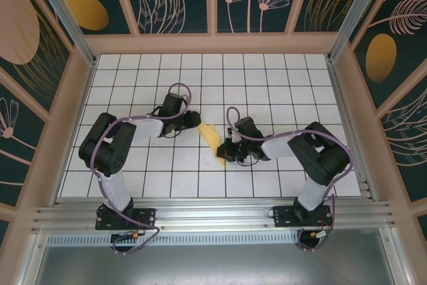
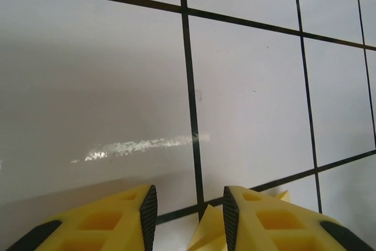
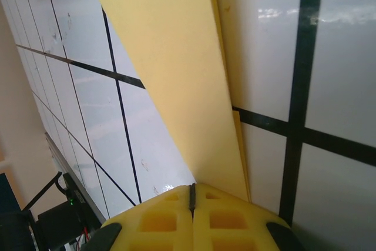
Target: Fold a paper plane with a square sheet of paper (pick it up from the middle)
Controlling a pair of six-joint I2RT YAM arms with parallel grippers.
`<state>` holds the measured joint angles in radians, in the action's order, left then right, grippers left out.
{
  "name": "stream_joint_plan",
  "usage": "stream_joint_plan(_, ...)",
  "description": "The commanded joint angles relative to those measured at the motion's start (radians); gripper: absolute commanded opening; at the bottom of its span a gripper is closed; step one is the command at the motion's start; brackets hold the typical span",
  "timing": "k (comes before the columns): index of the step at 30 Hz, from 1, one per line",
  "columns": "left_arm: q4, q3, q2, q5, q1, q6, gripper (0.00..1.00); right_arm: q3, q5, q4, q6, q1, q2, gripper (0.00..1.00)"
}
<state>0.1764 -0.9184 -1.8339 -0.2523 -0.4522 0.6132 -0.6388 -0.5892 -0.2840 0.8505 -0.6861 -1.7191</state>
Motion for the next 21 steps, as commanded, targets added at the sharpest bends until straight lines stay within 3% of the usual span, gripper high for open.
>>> stream_joint_plan(1, -0.044, 0.011, 0.101, -0.005, 0.0, 0.01, 0.42, -0.041, -0.013, 0.081, -0.029, 0.002, 0.073, 0.04)
stream_joint_plan(4, -0.063, 0.054, 0.188, -0.007, -0.003, 0.076, 0.46, -0.047, 0.058, 0.099, -0.052, 0.009, 0.174, 0.11)
stream_joint_plan(9, -0.117, 0.143, 0.313, 0.087, -0.058, 0.19, 0.51, 0.038, 0.23, 0.107, -0.054, 0.095, 0.335, 0.39)
stream_joint_plan(14, -0.249, 0.1, 0.307, 0.231, -0.187, 0.271, 0.56, 0.099, 0.171, 0.052, -0.028, 0.217, 0.331, 0.4)
stream_joint_plan(21, -0.503, -0.144, 0.145, 0.421, -0.31, 0.305, 0.66, 0.117, 0.183, 0.021, -0.013, 0.227, 0.289, 0.38)
